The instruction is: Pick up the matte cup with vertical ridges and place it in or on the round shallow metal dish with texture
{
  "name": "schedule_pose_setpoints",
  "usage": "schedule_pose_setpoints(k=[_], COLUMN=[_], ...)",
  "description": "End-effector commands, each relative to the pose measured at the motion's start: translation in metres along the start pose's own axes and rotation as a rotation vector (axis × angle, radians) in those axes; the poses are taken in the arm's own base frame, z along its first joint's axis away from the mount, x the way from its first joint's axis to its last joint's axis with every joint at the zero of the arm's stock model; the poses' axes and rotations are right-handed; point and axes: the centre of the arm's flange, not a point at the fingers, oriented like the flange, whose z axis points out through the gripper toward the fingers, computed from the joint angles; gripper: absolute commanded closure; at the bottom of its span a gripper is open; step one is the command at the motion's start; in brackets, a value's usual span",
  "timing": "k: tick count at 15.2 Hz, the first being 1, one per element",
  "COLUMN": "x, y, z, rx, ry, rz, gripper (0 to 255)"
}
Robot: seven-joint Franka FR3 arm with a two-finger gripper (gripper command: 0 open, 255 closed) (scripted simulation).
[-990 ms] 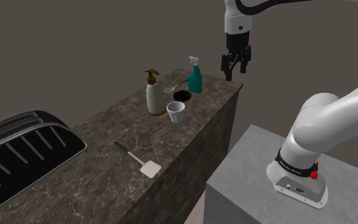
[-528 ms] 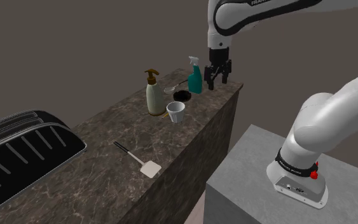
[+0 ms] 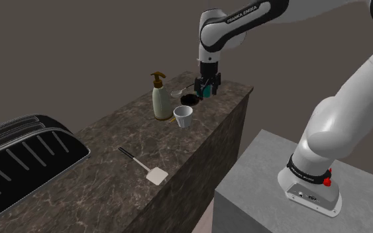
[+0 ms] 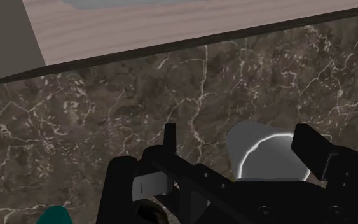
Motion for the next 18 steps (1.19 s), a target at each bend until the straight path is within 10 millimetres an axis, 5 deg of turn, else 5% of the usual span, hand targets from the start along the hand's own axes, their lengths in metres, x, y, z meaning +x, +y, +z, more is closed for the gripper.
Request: schedule_pose_setpoints(k=[1, 8, 18], x=[0.02, 0.088, 0.088], y=[-0.005, -0.02, -0.023], z=[0.014, 0.056, 0.096], rx=[0.019, 0.08, 0.08], ry=[0.006, 0.023, 0.023], rz=[-0.009, -0.037, -0.037], gripper=[0, 0, 0])
